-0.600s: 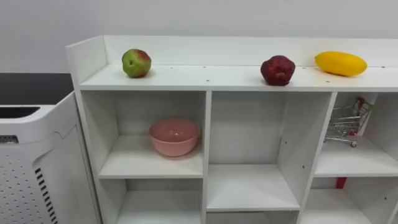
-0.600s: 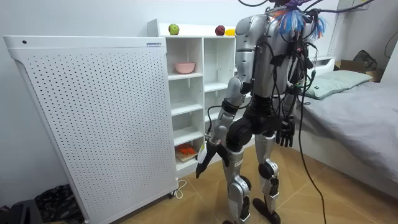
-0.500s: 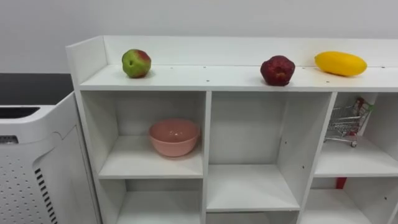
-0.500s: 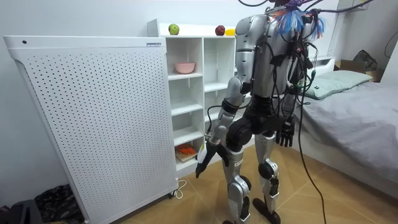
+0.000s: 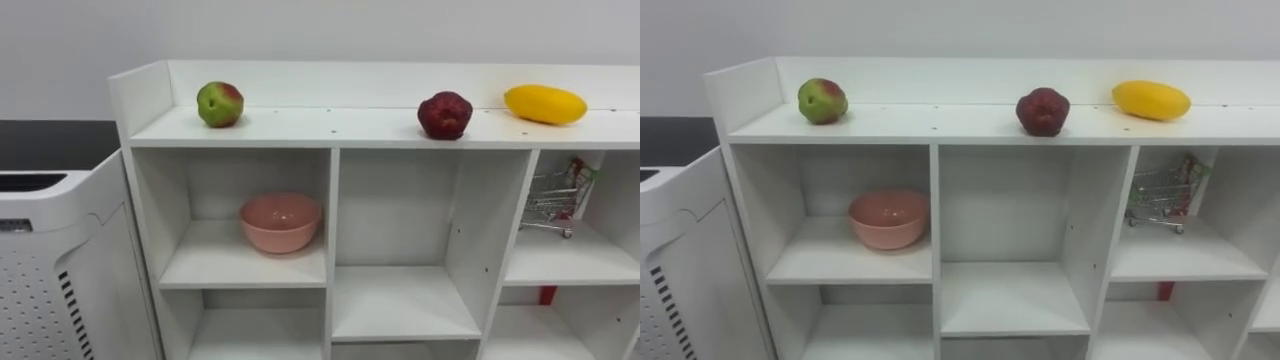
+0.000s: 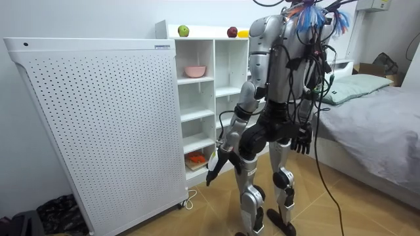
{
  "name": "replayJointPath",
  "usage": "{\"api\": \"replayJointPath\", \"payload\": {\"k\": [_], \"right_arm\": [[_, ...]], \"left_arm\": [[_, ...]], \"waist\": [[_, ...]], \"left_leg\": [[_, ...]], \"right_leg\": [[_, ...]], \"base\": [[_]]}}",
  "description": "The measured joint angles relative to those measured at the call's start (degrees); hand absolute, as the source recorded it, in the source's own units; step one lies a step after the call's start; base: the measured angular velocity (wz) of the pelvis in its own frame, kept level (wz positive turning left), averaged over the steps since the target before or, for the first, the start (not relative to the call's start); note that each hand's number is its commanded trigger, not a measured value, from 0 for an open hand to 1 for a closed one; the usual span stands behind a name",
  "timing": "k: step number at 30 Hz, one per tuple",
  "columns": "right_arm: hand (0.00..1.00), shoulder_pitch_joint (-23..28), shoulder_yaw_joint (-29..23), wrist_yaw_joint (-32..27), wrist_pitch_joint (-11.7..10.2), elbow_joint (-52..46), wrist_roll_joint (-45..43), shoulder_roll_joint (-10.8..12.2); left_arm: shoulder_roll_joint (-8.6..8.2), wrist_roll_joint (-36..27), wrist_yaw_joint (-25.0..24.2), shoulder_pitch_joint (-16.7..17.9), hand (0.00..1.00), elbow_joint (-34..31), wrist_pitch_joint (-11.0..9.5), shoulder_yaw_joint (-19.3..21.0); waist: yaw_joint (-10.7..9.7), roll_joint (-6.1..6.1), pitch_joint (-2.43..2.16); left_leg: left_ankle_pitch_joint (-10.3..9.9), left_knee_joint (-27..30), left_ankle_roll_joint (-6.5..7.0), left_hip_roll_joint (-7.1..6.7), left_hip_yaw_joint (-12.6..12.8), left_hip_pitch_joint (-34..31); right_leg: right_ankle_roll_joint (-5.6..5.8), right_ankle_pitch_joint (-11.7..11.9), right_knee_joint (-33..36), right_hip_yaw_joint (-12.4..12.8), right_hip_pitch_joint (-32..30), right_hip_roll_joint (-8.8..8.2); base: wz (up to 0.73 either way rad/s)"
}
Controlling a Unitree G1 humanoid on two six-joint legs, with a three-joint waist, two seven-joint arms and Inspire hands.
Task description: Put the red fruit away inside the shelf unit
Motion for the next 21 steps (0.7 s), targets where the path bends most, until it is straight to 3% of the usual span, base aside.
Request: {"api": "replayJointPath", "payload": {"k": [4,7,13,21], "right_arm": [[0.00,-0.03,-8.10,-3.44,-0.55,-6.33,7.86,-0.23],[0.00,-1.14,-11.96,-5.88,-4.25,-15.24,15.50,-0.31],[0.00,-2.13,-12.67,-11.14,-9.77,-38.71,17.66,0.09],[0.00,-1.23,-11.43,-17.66,-12.10,-66.85,10.98,0.12]], "left_arm": [[-0.01,0.01,1.06,0.38,0.00,-0.79,-0.75,0.36],[0.13,-0.02,1.92,0.27,0.00,-2.48,-2.19,2.52],[1.15,-3.05,5.00,0.36,0.00,-4.47,-6.16,2.58],[1.31,-6.26,5.87,0.98,0.00,-4.60,-7.19,1.43]], "waist": [[-0.27,0.28,-0.04],[-0.61,0.22,-0.03],[-1.12,-0.22,0.08],[-0.67,-0.69,0.00]], "left_leg": [[0.00,-0.22,0.00,0.02,0.05,-0.10],[0.00,-0.22,0.01,-0.03,0.06,-0.05],[0.00,-0.17,0.01,-0.14,0.10,-0.49],[0.00,-0.31,0.00,-0.18,1.23,-1.05]], "right_leg": [[0.01,0.27,0.23,0.50,-0.87,0.11],[0.04,0.32,0.44,0.96,-1.15,0.19],[0.10,0.32,0.64,1.00,-1.63,0.09],[0.15,0.37,0.90,1.07,-2.12,0.04]], "base": [[-0.13],[-0.05],[0.00],[0.00]]}}
